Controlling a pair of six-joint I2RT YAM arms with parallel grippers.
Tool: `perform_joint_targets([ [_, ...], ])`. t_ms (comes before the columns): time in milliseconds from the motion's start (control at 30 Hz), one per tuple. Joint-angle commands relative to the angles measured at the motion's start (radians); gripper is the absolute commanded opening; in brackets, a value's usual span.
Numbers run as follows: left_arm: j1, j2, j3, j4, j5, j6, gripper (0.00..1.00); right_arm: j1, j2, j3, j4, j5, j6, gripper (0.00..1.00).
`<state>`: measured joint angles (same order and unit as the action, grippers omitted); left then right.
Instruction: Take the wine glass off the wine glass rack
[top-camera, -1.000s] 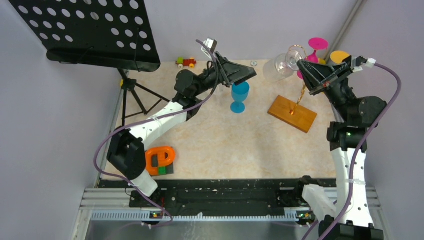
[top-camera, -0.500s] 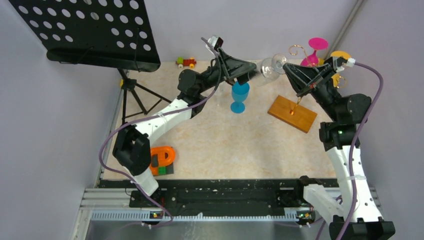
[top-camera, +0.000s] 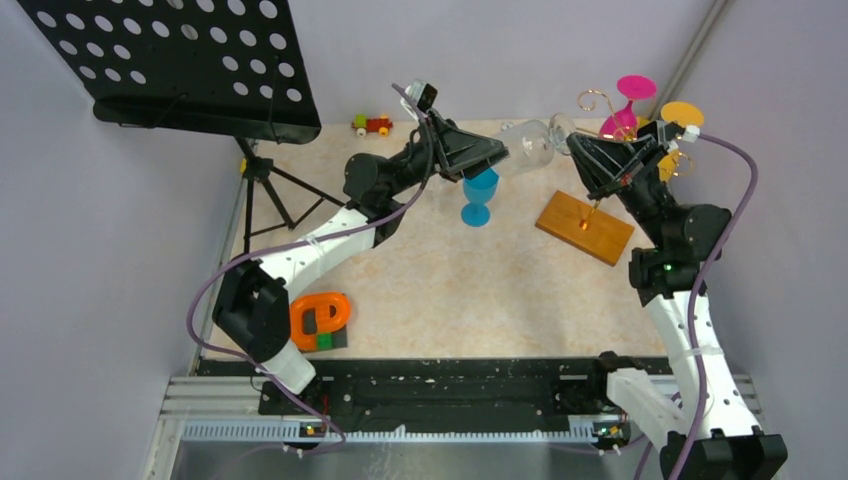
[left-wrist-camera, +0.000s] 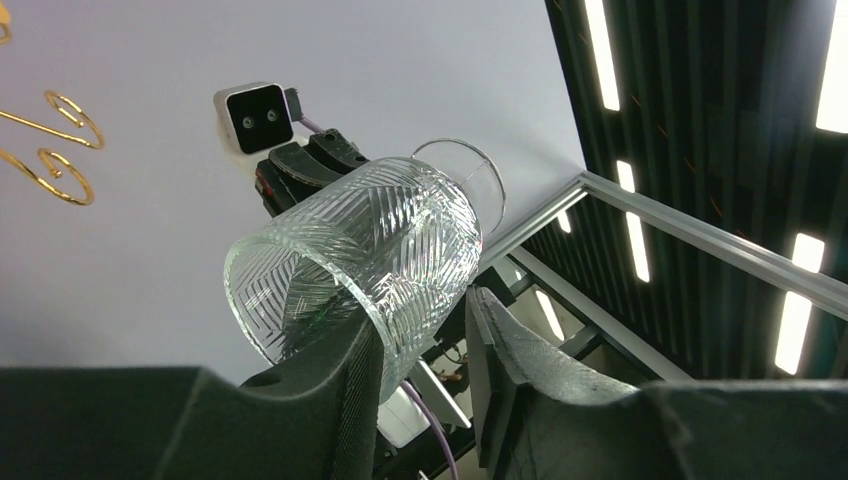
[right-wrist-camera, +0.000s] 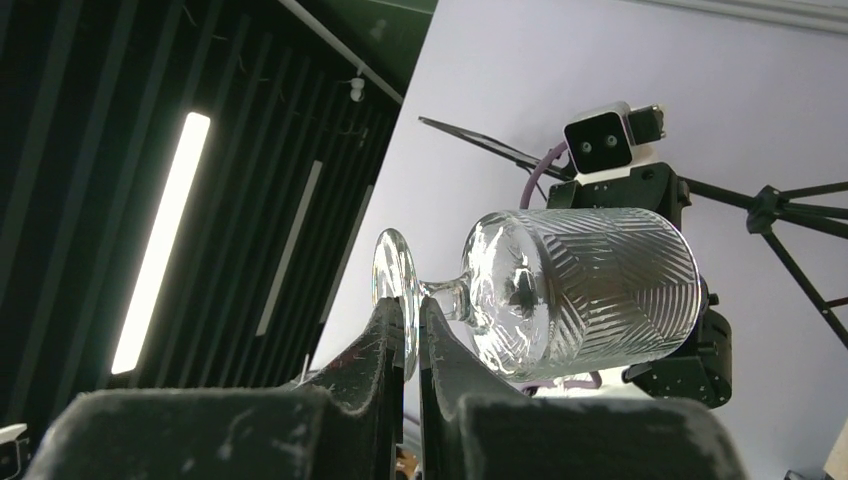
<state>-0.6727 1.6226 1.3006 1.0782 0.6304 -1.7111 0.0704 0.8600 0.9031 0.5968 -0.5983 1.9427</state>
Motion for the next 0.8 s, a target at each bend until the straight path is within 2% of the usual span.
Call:
perform_joint_targets([
  [0,-0.005,-0.057,0.042,0.148,0.006,-0.023,0.37,0.002,0.008,-0.003,0.091,0.038,0.005,0.0],
  [167,-0.005,-0.014,0.07,0.307,0.006,-0.109,0.21,0.002,0.012,-0.032,0.101,0.036,0.024,0.0],
  [267,-0.006,-0.012,0.071,0.337,0.002,-0.122,0.01,0.002,0.02,-0.042,0.106,0.039,0.027,0.0],
  [333,-0.006,-0.018,0.07,0.338,0.005,-0.11,0.0,0.002,0.022,-0.046,0.106,0.047,0.015,0.0],
  [467,-0.006,-0.043,0.061,0.321,0.015,-0.062,0.0,0.002,0.008,-0.032,-0.011,0.062,-0.066,0.34],
  [600,-0.006,-0.098,0.033,0.221,0.029,0.06,0.0,0.003,0.002,0.007,-0.136,0.072,-0.187,0.58],
  [700,-0.005,-0.152,0.006,0.06,0.029,0.206,0.0,0.002,-0.012,0.06,-0.285,0.11,-0.319,0.72],
  [767,-0.006,-0.194,-0.01,-0.061,0.013,0.323,0.0,0.003,-0.035,0.091,-0.41,0.171,-0.429,0.76],
])
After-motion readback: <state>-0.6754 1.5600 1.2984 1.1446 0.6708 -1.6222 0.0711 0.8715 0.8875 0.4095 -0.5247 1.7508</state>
